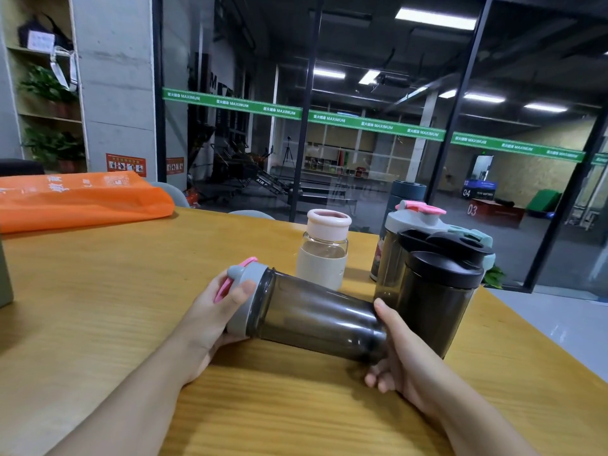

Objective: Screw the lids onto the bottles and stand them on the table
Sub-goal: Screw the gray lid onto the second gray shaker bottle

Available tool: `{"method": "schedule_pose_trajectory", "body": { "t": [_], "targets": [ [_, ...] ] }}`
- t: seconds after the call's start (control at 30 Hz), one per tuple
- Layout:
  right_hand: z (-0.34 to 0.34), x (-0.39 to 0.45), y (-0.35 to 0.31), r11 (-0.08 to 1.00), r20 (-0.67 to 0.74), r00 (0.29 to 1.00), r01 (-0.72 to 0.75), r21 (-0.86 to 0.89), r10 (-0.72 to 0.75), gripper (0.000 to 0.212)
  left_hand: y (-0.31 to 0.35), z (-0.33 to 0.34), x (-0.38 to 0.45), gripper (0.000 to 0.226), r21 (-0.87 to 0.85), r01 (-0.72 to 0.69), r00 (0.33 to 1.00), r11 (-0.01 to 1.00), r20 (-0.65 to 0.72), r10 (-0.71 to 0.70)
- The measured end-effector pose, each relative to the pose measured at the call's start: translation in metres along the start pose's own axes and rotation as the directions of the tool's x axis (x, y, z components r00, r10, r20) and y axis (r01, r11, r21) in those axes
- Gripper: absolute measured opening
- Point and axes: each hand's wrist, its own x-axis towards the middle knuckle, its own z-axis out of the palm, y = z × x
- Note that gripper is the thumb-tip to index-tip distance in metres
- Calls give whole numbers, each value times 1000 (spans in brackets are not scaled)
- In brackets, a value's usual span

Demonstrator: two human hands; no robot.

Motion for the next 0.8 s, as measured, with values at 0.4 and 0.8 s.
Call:
{"method": "schedule_pose_trajectory", "body": {
  "t": [0.4, 0.8],
  "targets": [
    [-1, -7, -2, 993, 128, 991, 29, 112, -43, 57, -2, -1, 4, 69, 17, 18, 999, 1000, -51, -18],
    [-2, -7, -6, 994, 3, 994, 106, -16, -106, 44, -5, -3, 6, 73, 12, 22, 995, 1000, -101, -20]
  ]
}}
